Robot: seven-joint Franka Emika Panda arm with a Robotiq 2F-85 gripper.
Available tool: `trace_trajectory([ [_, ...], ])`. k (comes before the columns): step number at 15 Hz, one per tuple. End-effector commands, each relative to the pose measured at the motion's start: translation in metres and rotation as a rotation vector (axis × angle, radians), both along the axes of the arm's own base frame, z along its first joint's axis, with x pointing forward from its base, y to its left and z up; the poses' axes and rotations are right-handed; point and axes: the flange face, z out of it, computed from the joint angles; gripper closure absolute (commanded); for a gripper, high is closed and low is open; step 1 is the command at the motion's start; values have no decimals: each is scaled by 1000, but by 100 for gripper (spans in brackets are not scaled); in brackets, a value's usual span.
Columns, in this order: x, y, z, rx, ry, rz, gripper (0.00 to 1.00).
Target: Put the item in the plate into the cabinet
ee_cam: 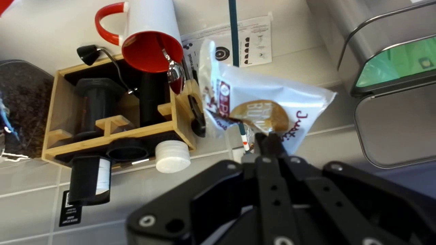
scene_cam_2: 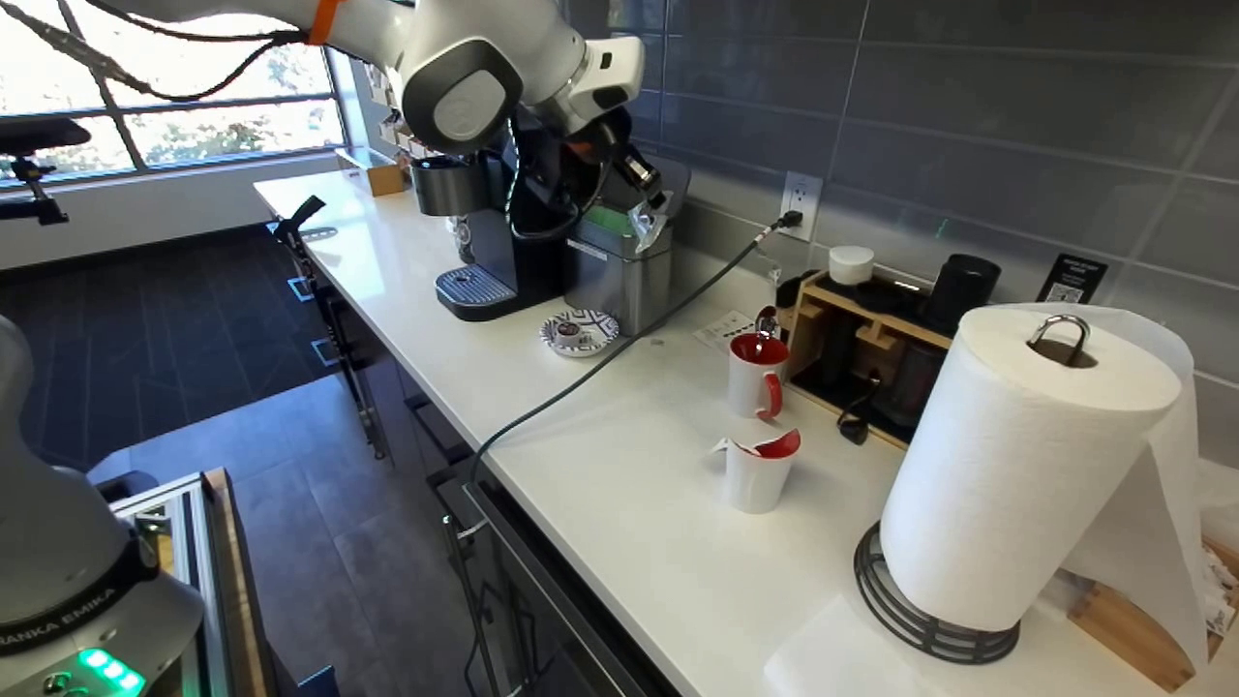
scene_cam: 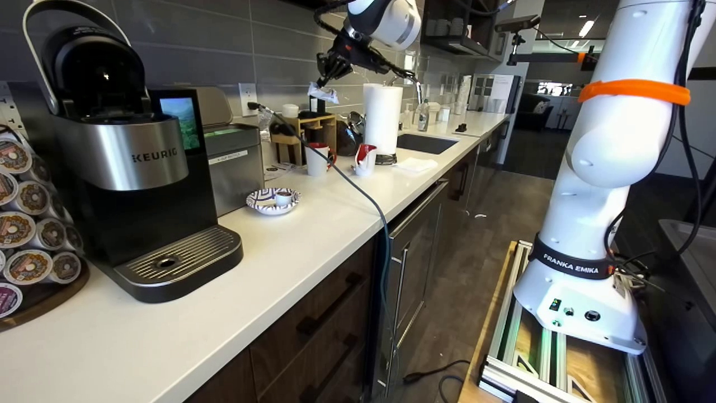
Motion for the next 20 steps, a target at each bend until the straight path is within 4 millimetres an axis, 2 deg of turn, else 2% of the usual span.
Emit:
trace_trajectory([
  [1, -25, -32, -10, -84, 45, -64, 100],
  [3, -31, -54, -24, -150, 101, -113, 100],
  [5, -36, -64, -44, -188, 180, -142, 100],
  [7, -42, -64, -57, -170, 224, -155, 100],
  [9, -47, -59, -55, -103, 198, -164, 100],
  [11, -52, -52, -38, -30, 128, -184, 100],
  [15, -62, -48, 20, 63, -43, -223, 100],
  [20, -80, -60, 87, 81, -215, -296, 100],
])
